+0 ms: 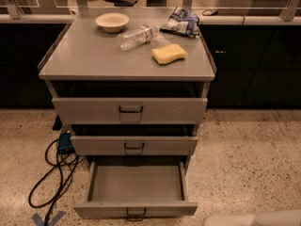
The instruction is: Close bottom drawer
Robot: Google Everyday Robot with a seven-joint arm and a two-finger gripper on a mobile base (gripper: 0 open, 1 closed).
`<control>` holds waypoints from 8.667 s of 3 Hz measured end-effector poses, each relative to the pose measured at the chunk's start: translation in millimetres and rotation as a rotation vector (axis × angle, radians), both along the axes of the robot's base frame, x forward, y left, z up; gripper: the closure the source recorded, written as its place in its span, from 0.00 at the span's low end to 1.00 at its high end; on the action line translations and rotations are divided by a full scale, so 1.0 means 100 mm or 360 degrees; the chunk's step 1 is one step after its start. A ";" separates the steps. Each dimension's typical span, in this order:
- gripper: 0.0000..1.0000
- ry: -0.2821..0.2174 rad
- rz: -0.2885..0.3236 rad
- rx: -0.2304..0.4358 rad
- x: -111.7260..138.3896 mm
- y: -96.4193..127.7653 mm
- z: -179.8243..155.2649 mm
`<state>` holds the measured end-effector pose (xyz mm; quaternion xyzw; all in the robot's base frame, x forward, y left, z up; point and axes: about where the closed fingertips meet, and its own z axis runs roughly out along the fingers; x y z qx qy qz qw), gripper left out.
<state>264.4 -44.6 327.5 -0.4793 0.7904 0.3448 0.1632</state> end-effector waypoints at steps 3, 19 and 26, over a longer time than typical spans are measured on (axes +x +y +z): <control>0.00 -0.0332 -0.0227 0.0254 0.99 -0.92 -0.09; 0.00 -0.0125 -0.0301 -0.0200 1.81 -0.38 -1.92; 0.00 -0.0298 -0.0052 -0.0055 3.19 -0.10 -2.02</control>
Offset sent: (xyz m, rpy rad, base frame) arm 0.1095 -0.1113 -0.0007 0.2548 -0.3220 -0.1506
